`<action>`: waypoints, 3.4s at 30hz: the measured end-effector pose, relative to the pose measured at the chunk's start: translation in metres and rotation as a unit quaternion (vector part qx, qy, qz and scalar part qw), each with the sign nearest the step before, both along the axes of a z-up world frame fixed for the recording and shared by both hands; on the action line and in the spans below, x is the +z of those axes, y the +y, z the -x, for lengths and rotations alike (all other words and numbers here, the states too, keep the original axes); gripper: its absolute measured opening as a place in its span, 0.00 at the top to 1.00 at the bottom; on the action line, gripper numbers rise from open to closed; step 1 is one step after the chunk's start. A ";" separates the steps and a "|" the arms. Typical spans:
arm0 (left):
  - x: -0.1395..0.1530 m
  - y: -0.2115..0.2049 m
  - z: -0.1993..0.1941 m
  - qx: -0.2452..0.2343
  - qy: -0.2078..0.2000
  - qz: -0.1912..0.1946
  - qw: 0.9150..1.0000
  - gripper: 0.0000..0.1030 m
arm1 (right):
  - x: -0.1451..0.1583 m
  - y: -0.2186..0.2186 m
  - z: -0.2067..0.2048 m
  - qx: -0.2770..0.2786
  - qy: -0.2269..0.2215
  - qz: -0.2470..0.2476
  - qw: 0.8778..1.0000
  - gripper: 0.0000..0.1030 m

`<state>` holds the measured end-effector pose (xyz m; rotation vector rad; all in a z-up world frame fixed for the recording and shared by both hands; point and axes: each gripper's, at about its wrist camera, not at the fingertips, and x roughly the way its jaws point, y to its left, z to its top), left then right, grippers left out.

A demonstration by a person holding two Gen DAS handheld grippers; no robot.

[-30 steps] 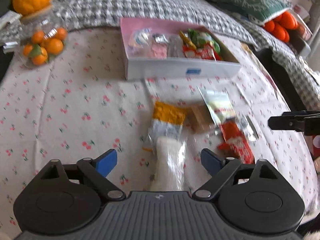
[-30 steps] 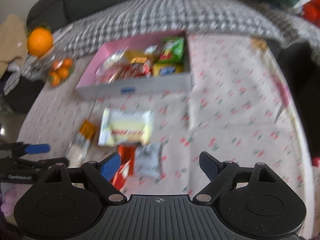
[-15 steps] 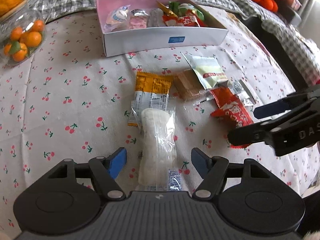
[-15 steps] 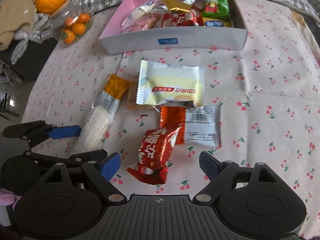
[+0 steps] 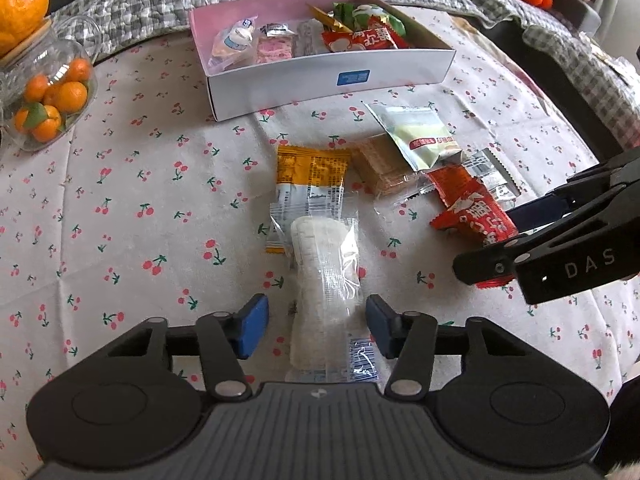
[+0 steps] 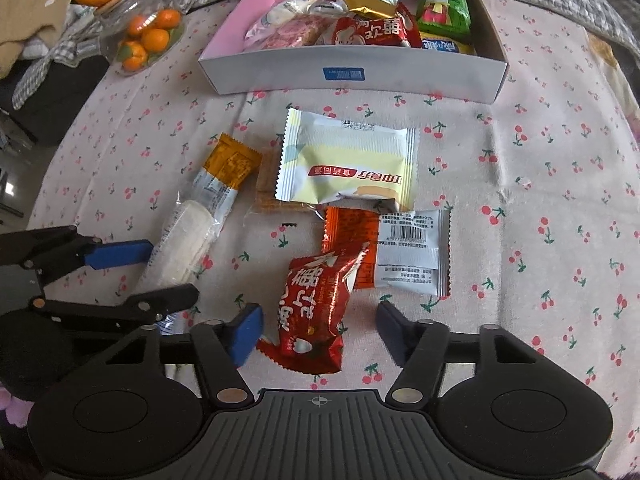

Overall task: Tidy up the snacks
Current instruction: 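Grasp the white bread packet with left gripper while right grasps red candy, then carry the bread packet and red candy over the pink box with both grippers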

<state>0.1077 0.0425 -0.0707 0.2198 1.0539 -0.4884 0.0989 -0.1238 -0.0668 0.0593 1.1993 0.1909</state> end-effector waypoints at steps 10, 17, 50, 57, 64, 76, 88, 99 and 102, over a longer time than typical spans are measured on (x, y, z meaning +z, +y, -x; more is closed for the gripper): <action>0.005 0.005 -0.002 0.012 0.003 0.013 1.000 0.71 | 0.004 -0.002 0.001 0.003 -0.010 0.002 1.000 0.69; 0.012 0.008 -0.002 0.017 0.001 0.025 1.000 0.77 | 0.012 -0.004 0.001 -0.003 -0.019 -0.012 1.000 0.69; 0.063 0.014 -0.024 0.074 -0.033 0.122 0.989 0.87 | 0.067 -0.060 -0.019 -0.115 -0.087 -0.120 0.982 0.70; 0.075 0.011 -0.044 0.101 -0.044 0.148 0.983 0.87 | 0.073 -0.052 -0.039 -0.129 -0.101 -0.138 0.977 0.70; 0.080 0.004 -0.067 0.133 -0.060 0.164 0.975 0.87 | 0.079 -0.047 -0.059 -0.143 -0.120 -0.159 0.969 0.70; 0.080 -0.014 -0.111 0.141 -0.088 0.146 0.975 0.87 | 0.063 -0.091 -0.100 -0.218 -0.160 -0.219 0.937 0.70; 0.065 -0.046 -0.166 0.113 -0.107 0.125 0.980 0.87 | 0.045 -0.091 -0.127 -0.233 -0.187 -0.252 0.921 0.70; 0.053 -0.049 -0.184 0.130 -0.117 0.126 0.977 0.87 | 0.037 -0.083 -0.140 -0.234 -0.206 -0.237 0.920 0.70; 0.050 -0.051 -0.186 0.129 -0.119 0.118 0.977 0.87 | 0.037 -0.084 -0.141 -0.236 -0.209 -0.233 0.920 0.68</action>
